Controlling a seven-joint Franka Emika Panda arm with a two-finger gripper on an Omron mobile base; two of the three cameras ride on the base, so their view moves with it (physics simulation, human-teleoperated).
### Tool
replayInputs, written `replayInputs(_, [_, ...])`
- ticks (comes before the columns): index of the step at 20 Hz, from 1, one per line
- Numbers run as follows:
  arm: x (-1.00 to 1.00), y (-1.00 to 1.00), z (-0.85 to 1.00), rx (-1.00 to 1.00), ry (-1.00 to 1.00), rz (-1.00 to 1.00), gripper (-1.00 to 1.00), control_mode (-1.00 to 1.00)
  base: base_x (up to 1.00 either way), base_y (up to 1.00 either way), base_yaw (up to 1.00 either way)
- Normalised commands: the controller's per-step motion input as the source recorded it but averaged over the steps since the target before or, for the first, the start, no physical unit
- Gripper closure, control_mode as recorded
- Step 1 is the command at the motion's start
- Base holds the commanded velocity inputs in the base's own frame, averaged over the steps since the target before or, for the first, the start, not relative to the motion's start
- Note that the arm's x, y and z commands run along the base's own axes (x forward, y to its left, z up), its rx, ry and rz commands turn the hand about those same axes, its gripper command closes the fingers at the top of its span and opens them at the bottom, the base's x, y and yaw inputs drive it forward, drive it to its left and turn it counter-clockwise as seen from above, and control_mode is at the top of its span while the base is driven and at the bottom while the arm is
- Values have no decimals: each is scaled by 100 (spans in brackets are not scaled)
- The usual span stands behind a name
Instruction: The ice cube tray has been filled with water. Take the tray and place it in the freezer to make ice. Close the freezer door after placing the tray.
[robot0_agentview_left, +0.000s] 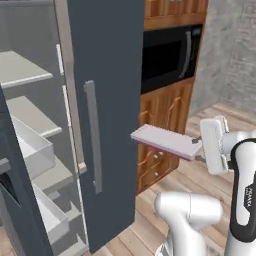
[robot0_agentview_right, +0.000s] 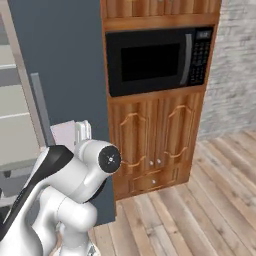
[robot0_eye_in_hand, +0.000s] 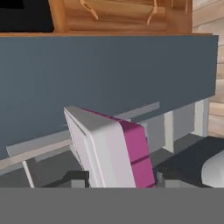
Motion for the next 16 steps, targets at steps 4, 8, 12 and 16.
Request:
replayInputs(4, [0, 0, 0, 0, 0, 0, 100, 100, 2, 0, 53])
replayInputs(8, [0, 0, 0, 0, 0, 0, 100, 100, 16, 3, 47])
replayInputs(12, [0, 0, 0, 0, 0, 0, 100, 100, 22, 2, 41])
replayInputs(16, [0, 0, 0, 0, 0, 0, 100, 100, 17, 0, 38])
